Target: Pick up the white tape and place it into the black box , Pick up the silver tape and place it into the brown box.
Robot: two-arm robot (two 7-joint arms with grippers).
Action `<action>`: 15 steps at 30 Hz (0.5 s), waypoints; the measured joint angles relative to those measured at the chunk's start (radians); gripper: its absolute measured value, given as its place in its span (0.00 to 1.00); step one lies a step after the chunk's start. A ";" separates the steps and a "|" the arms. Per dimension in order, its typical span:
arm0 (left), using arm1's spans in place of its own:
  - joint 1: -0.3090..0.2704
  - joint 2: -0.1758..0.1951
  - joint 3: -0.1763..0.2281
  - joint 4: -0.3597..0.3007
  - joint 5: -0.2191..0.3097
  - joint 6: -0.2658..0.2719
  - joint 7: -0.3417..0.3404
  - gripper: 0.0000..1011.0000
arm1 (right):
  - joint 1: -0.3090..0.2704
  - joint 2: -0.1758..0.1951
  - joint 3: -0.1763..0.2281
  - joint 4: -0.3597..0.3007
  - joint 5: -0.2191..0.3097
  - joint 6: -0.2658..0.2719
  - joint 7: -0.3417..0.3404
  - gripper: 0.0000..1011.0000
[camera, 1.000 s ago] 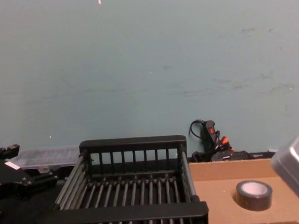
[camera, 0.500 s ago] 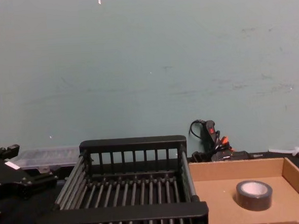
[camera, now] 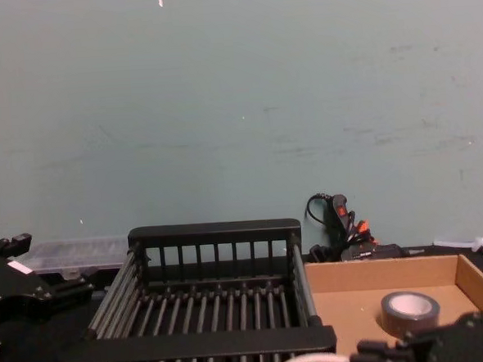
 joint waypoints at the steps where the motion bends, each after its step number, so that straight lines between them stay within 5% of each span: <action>1: 0.000 0.000 0.000 0.000 0.000 0.000 0.000 0.99 | 0.007 -0.001 0.000 0.000 0.003 0.000 -0.004 0.08; 15: 0.000 0.000 0.000 0.000 0.000 0.000 0.000 0.99 | 0.118 -0.075 -0.024 0.059 0.014 0.018 -0.056 0.08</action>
